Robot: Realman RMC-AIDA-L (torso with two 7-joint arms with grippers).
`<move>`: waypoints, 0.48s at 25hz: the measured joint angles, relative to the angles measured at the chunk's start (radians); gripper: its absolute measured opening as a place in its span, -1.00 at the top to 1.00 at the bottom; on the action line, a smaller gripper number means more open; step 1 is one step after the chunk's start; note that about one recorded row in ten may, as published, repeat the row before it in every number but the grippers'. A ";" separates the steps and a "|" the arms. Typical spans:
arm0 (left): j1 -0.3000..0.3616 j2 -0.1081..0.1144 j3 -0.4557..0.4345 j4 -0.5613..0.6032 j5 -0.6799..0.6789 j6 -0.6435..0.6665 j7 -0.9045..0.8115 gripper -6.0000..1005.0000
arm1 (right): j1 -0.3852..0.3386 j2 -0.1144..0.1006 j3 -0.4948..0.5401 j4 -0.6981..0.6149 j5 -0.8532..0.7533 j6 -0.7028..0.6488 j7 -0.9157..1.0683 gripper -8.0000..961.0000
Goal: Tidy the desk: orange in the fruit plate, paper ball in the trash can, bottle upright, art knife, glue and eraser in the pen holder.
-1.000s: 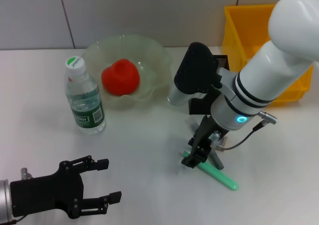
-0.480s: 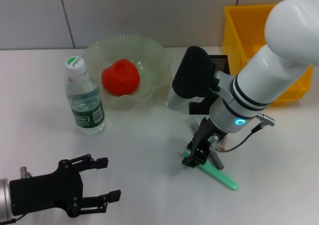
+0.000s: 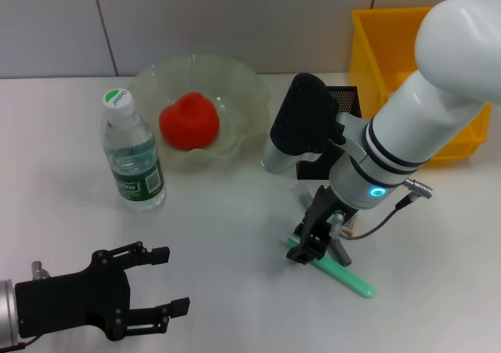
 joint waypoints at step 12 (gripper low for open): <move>-0.003 -0.001 0.000 0.000 0.001 -0.001 0.000 -0.69 | 0.000 -0.001 0.000 0.000 -0.007 -0.004 0.006 0.37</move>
